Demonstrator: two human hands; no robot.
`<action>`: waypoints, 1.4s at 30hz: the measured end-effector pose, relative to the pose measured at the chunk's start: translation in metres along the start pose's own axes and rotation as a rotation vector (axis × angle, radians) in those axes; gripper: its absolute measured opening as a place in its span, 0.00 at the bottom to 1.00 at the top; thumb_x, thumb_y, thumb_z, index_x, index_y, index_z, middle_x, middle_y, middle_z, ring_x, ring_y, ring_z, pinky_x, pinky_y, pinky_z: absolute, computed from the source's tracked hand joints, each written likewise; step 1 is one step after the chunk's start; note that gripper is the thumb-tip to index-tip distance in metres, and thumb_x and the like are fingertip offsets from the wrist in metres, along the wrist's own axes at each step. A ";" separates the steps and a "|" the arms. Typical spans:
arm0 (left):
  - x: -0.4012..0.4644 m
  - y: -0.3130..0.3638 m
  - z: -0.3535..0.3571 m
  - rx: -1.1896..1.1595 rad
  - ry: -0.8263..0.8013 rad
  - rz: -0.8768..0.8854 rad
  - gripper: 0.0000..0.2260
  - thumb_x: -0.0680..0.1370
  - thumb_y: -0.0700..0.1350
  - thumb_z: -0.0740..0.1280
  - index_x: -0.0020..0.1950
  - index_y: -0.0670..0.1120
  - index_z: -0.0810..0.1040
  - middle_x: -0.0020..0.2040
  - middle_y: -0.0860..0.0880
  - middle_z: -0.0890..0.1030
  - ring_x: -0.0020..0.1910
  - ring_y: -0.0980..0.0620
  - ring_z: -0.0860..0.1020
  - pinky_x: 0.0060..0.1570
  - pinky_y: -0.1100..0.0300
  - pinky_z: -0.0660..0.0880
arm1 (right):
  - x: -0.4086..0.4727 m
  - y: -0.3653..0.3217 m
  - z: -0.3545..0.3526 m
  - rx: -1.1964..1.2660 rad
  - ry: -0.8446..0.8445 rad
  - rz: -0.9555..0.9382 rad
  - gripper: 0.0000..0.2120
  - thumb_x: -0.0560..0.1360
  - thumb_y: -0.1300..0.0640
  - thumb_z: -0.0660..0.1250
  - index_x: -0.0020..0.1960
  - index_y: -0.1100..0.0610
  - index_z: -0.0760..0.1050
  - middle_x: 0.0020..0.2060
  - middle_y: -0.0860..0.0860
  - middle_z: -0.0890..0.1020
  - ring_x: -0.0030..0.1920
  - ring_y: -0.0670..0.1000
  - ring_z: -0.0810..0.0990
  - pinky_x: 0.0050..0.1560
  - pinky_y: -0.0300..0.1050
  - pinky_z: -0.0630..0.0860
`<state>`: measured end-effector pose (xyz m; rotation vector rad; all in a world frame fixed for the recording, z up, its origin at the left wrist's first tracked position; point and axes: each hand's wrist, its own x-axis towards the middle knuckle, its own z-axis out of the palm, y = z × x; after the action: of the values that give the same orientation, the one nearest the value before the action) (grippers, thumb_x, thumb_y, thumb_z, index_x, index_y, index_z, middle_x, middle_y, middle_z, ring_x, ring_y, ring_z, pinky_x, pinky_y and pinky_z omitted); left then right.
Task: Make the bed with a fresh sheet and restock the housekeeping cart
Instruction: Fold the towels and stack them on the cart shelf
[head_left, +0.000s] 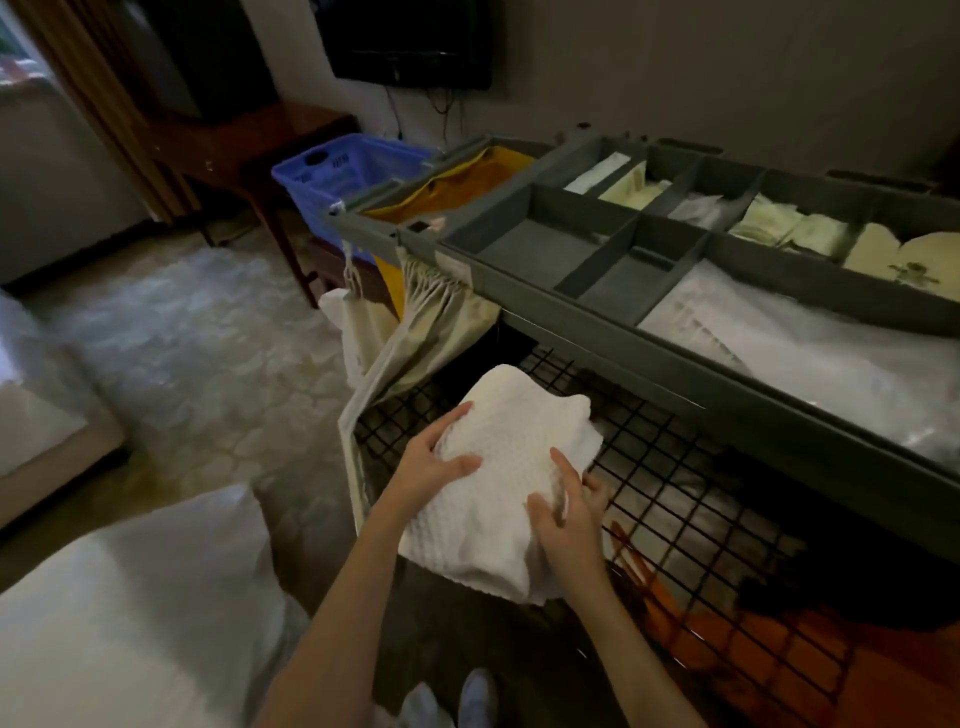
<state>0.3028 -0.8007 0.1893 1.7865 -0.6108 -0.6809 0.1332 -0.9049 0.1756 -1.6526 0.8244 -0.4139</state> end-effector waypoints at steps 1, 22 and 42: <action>0.022 -0.005 -0.010 0.017 -0.028 -0.002 0.28 0.71 0.42 0.75 0.66 0.62 0.71 0.68 0.57 0.71 0.65 0.57 0.70 0.57 0.66 0.70 | 0.012 -0.001 0.012 0.019 0.020 0.015 0.26 0.76 0.59 0.66 0.71 0.45 0.63 0.69 0.50 0.54 0.57 0.45 0.63 0.51 0.34 0.68; 0.056 -0.095 -0.019 1.021 0.111 -0.028 0.31 0.75 0.62 0.37 0.75 0.59 0.60 0.78 0.50 0.52 0.76 0.48 0.42 0.72 0.44 0.41 | 0.103 0.053 0.082 -0.711 -0.137 0.115 0.36 0.77 0.39 0.59 0.76 0.39 0.40 0.75 0.59 0.36 0.75 0.66 0.42 0.72 0.59 0.55; -0.454 -0.102 0.103 0.880 0.645 -0.571 0.28 0.74 0.58 0.50 0.72 0.52 0.69 0.73 0.47 0.68 0.74 0.41 0.61 0.69 0.38 0.55 | -0.257 0.077 -0.009 -1.052 -0.678 -0.452 0.33 0.80 0.40 0.49 0.77 0.50 0.38 0.77 0.53 0.40 0.76 0.54 0.39 0.74 0.57 0.46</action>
<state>-0.0823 -0.5244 0.1350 2.8765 0.1050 -0.1294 -0.0721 -0.7343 0.1461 -2.7357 0.0907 0.3746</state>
